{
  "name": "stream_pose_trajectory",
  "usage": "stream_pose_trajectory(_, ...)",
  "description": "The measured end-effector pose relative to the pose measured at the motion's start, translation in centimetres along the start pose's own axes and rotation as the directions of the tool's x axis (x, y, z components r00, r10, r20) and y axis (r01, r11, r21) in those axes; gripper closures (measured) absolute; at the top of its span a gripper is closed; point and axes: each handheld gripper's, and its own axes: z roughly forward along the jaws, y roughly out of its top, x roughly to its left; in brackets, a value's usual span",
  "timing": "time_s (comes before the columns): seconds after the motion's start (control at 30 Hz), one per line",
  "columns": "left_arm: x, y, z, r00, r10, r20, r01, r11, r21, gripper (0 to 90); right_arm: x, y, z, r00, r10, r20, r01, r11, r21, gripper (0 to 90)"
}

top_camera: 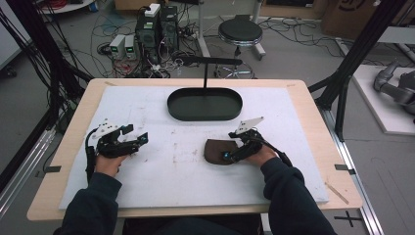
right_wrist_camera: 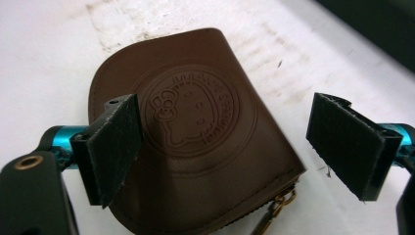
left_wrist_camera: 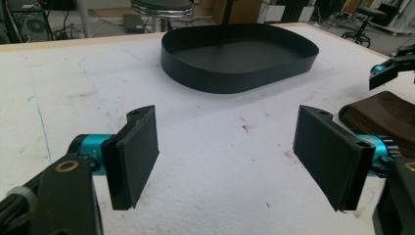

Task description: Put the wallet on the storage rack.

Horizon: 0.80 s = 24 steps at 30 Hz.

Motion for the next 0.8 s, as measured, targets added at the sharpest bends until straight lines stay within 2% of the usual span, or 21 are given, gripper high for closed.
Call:
stream_pose_trajectory(0.07, 0.0, 0.0, 0.0, 1.0000, 0.000, 0.005, 0.000, 1.0000, 0.006, 25.1, -0.6, -0.4, 0.2, 0.9966, 0.065, -0.052, -0.065, 0.998, -0.002, 13.4)
stream_pose_trajectory(0.2, -0.1, 0.0, -0.1, 1.0000, 0.001, 0.008, -0.001, 1.0000, 0.001, 25.7, -1.1, -0.8, 0.5, 0.9878, 0.111, -0.109, -0.112, 0.994, 0.001, 13.4)
stream_pose_trajectory(0.23, -0.2, 0.1, -0.1, 1.0000, 0.001, 0.006, -0.001, 1.0000, -0.001, 25.9, -1.1, -0.9, 0.6, 0.9833, 0.132, -0.125, -0.132, 0.991, 0.009, 13.5)
stream_pose_trajectory(0.27, -0.1, 0.1, -0.2, 1.0000, 0.003, 0.007, -0.003, 1.0000, 0.000, 25.9, -1.1, -0.9, 0.6, 0.9830, 0.131, -0.129, -0.131, 0.991, 0.008, 13.5)
stream_pose_trajectory(0.37, 0.0, 0.1, -0.1, 1.0000, -0.002, 0.001, 0.002, 1.0000, -0.005, 26.2, -0.8, -0.8, 0.4, 0.9866, 0.117, -0.114, -0.116, 0.993, 0.015, 13.9)
stream_pose_trajectory(0.47, 0.1, 0.0, -0.1, 1.0000, -0.007, -0.003, 0.007, 0.9999, -0.010, 26.8, -0.5, -0.6, 0.2, 0.9903, 0.087, -0.108, -0.086, 0.996, 0.015, 18.6)
stream_pose_trajectory(0.53, 0.2, 0.0, -0.1, 1.0000, -0.007, -0.005, 0.007, 0.9999, -0.009, 26.9, -0.2, -0.4, 0.1, 0.9946, 0.057, -0.086, -0.056, 0.998, 0.018, 19.8)
stream_pose_trajectory(0.7, 0.4, 0.1, -0.1, 0.9999, -0.010, -0.011, 0.010, 0.9999, -0.014, 27.3, 0.7, 0.2, -0.6, 0.9994, 0.015, -0.033, -0.014, 0.999, 0.036, 24.2)
stream_pose_trajectory(0.8, 0.5, 0.1, -0.3, 0.9998, -0.013, -0.014, 0.013, 0.9998, -0.015, 27.6, 1.0, 0.3, -1.3, 0.9998, 0.017, -0.007, -0.016, 0.999, 0.042, 31.6)
